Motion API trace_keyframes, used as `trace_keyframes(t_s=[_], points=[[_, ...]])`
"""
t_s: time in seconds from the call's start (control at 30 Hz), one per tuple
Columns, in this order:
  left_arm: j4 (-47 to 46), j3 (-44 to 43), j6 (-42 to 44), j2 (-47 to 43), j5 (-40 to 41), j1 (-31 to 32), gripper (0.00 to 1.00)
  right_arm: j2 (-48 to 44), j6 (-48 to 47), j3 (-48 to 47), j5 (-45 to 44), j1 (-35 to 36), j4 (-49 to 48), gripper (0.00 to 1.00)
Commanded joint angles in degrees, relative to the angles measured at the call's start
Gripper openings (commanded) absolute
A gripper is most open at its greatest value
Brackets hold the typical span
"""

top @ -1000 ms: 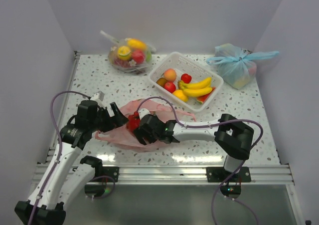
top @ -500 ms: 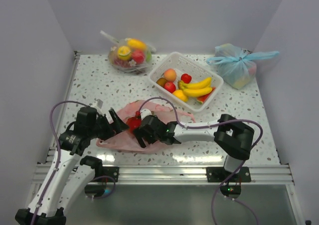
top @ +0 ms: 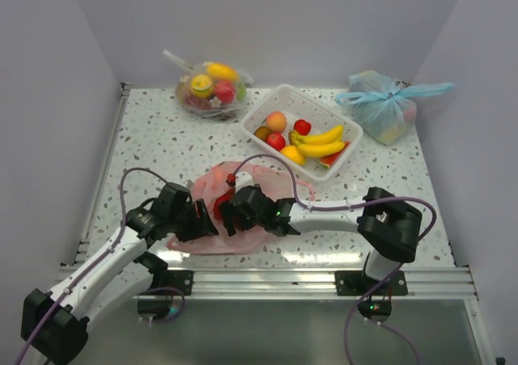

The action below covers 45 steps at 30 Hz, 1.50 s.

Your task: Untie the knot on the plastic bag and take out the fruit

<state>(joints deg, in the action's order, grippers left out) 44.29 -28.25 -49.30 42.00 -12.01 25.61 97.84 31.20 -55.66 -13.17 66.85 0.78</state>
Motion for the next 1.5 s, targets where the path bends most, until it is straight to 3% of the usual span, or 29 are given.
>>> trace_keyframes(t_s=[0.0, 0.2, 0.3, 0.37, 0.5, 0.6, 0.7, 0.97, 1.17, 1.3, 1.47], points=[[-3.26, -1.01, -1.86, 5.18, 4.36, 5.5, 0.61, -3.36, 1.85, 0.2, -5.19, 0.12, -1.48, 0.94], [0.53, -3.13, 1.31, 7.05, 9.55, 7.09, 0.29, -0.73, 0.97, -0.94, -4.32, 0.12, 0.98, 0.89], [0.62, -2.69, 1.66, 7.04, 10.08, 7.09, 0.22, 0.42, 0.27, -0.94, -5.2, 0.04, 1.95, 0.86], [-0.17, -2.34, 1.66, 6.7, 10.08, 7.26, 0.22, 0.86, -0.35, -1.03, -5.11, 0.12, 2.39, 0.75], [-0.61, -2.95, 1.66, 5.73, 11.48, 7.27, 0.2, -1.94, -2.72, -0.94, -3.27, 0.12, 0.46, 0.32], [-0.87, -4.27, 2.19, 6.51, 13.31, 7.27, 0.17, -4.58, -5.53, -1.47, -2.04, 0.12, 0.37, 0.1], [-1.66, -5.5, 3.07, 8.0, 14.82, 7.18, 0.14, -9.15, -8.52, -1.82, -0.73, 0.12, 0.02, 0.01], [-9.92, -7.17, 6.05, 10.55, 16.23, 7.27, 0.06, -17.33, -15.46, -5.6, -1.95, -2.33, -1.99, 0.0], [-13.79, -13.23, 14.04, 18.81, 18.42, 7.09, 0.01, -18.13, -18.63, -9.45, -3.6, -11.98, -5.52, 0.0], [-15.38, -14.64, 17.65, 19.88, 14.92, 7.09, 0.0, -14.89, -20.57, -14.12, -9.94, -18.58, -5.35, 0.0], [-15.82, -10.34, 16.52, 16.02, 8.5, 7.18, 0.01, -6.54, -19.78, -22.1, -12.85, -28.42, -2.98, 0.0]])
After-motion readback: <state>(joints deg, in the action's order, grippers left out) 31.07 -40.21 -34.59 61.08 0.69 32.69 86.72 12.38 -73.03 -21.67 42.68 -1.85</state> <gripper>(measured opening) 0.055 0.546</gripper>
